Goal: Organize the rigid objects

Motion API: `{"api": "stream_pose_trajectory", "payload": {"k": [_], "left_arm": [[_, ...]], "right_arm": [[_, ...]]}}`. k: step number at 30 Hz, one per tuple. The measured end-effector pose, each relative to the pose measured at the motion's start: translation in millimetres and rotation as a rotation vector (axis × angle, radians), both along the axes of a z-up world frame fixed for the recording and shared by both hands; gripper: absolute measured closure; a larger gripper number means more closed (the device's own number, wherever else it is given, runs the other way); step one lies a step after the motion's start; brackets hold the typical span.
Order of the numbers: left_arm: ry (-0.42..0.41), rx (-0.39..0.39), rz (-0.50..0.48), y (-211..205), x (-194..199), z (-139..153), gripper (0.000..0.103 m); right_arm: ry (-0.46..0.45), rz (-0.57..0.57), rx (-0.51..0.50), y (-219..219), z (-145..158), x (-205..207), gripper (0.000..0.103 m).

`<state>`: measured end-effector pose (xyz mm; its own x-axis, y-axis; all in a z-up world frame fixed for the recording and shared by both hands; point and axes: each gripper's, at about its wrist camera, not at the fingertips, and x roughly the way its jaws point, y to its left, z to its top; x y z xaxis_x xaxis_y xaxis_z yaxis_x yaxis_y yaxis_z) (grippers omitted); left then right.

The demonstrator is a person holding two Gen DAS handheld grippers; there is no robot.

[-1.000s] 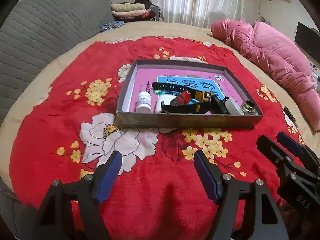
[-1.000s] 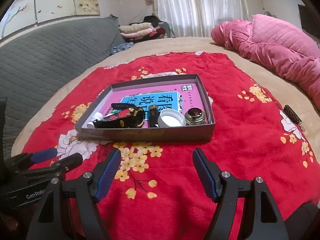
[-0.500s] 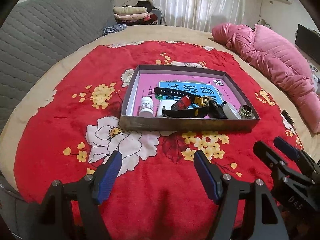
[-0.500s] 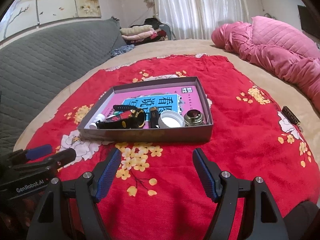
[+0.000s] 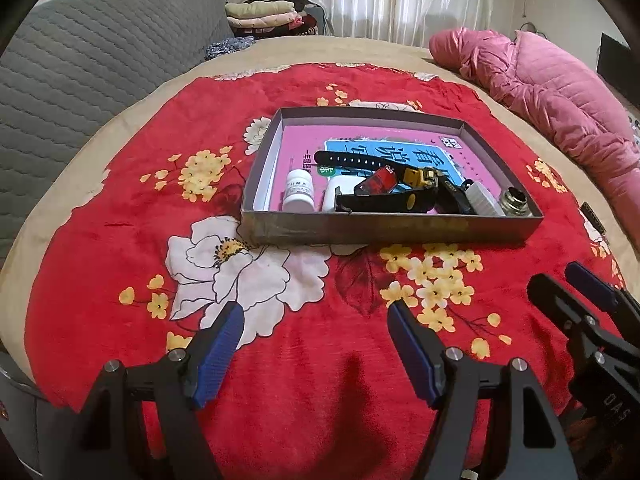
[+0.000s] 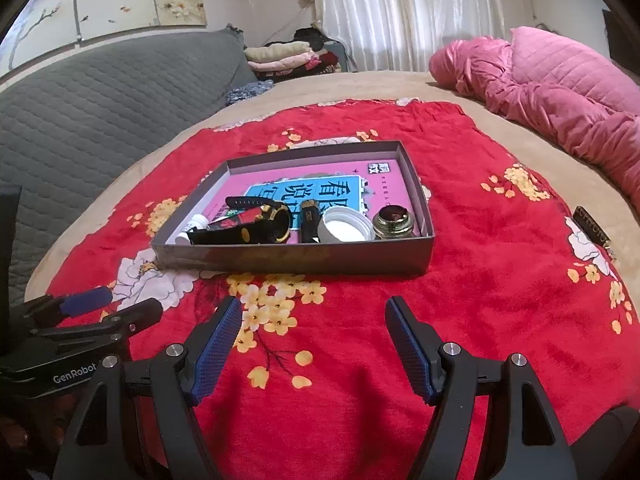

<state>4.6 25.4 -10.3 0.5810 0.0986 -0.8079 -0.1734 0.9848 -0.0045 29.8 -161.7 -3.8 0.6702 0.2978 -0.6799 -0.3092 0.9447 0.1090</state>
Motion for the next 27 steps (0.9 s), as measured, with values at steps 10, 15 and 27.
{"api": "stream_pose_trajectory", "payload": {"k": [10, 15, 27], "left_arm": [[0.014, 0.003, -0.005, -0.8, 0.4, -4.4, 0.029], [0.022, 0.007, -0.005, 0.8, 1.4, -6.3, 0.029], [0.023, -0.006, -0.004, 3.5, 2.5, -6.8, 0.029]], "right_arm": [[0.027, 0.014, -0.014, 2.7, -6.7, 1.2, 0.028], [0.029, 0.016, -0.014, 2.4, -7.8, 1.3, 0.028], [0.039, 0.020, -0.024, 3.1, -11.5, 1.9, 0.028]]}}
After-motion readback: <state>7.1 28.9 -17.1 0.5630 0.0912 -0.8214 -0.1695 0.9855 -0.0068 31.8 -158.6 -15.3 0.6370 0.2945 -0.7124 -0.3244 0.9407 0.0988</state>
